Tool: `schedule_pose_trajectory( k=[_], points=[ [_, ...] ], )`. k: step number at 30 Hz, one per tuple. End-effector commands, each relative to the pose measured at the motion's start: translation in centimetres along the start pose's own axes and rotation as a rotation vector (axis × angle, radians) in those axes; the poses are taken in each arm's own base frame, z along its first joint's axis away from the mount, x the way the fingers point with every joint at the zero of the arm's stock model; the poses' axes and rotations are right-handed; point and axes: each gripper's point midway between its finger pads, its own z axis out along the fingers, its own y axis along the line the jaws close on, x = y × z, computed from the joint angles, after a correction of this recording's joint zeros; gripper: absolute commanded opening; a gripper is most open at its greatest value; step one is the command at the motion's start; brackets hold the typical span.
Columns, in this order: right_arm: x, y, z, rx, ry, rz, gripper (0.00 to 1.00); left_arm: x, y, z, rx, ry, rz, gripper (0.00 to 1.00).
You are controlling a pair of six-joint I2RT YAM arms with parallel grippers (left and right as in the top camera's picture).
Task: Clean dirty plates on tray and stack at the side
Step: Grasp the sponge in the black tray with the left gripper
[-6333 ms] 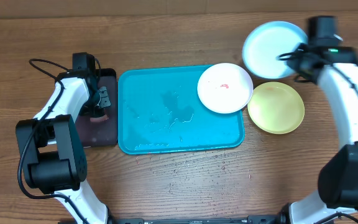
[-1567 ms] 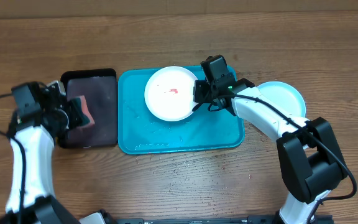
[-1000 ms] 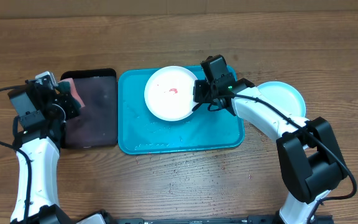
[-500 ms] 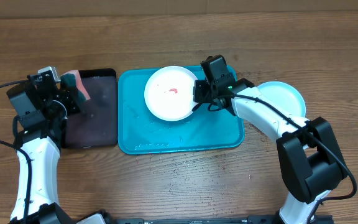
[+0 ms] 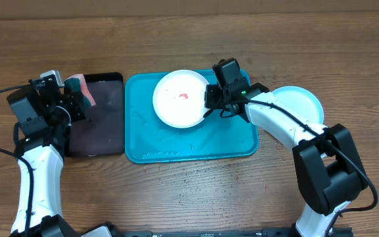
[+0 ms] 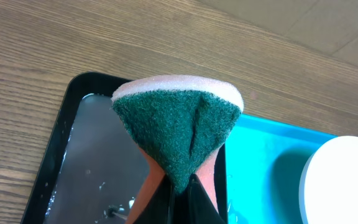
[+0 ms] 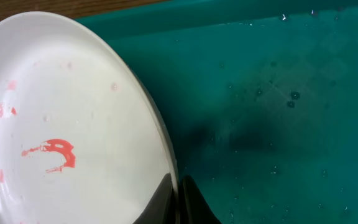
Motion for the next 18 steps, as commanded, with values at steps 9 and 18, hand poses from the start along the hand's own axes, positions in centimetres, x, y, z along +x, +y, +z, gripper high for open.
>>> schedule_pose_trajectory(
  k=[9,18],
  points=[
    [0.1,0.2,0.2,-0.011,0.006,0.005,0.04,0.0,-0.2,0.0,0.019,-0.002,-0.017,0.04],
    [2.1,0.7,0.0,-0.071,0.104,-0.222,0.04,1.2,0.7,0.0,-0.039,0.041,-0.130,0.04]
  ],
)
